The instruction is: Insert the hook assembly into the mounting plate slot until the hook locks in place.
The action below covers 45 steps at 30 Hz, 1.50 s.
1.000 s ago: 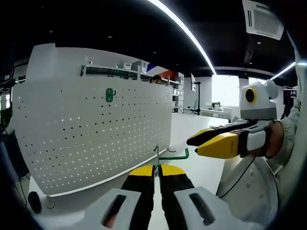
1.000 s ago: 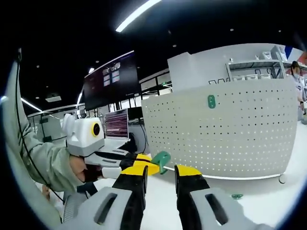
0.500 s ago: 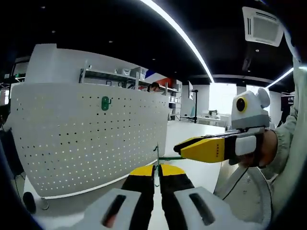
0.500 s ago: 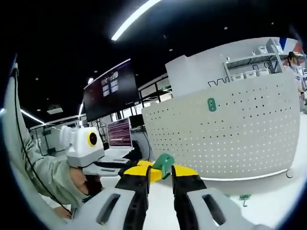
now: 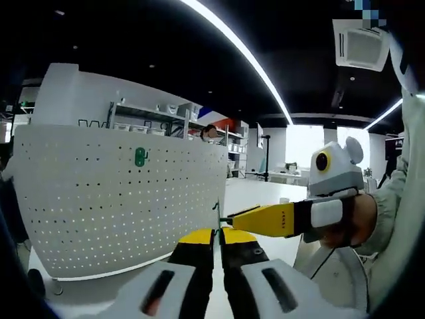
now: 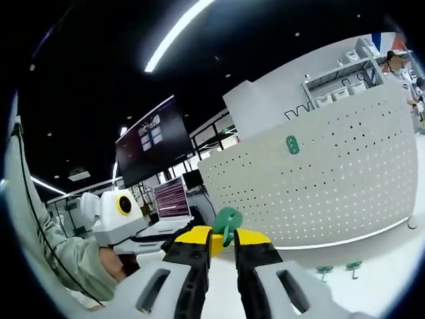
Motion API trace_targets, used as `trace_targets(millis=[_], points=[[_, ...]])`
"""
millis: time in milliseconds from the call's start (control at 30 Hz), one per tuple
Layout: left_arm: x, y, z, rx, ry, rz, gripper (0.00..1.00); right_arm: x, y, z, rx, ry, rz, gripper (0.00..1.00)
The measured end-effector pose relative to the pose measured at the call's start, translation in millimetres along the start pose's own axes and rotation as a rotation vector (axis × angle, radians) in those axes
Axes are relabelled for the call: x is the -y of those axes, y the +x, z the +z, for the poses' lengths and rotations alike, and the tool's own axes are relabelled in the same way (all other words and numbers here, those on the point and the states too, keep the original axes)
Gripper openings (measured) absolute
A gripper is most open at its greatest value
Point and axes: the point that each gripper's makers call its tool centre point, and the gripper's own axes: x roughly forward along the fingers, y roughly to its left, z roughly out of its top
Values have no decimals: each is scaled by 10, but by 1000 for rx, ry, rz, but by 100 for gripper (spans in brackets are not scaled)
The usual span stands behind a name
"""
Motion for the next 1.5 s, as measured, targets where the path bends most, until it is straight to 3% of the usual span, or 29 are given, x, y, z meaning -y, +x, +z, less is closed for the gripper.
trace_targets(millis=[433, 1200, 1500], points=[[98, 6, 55, 10, 12, -10, 3, 2, -28, 67, 35, 38, -7, 3], [92, -13, 0, -22, 57, -4, 5, -13, -29, 18, 22, 22, -11, 2], [91, -19, 2, -27, 73, 4, 13, -19, -31, 28, 24, 11, -12, 2]])
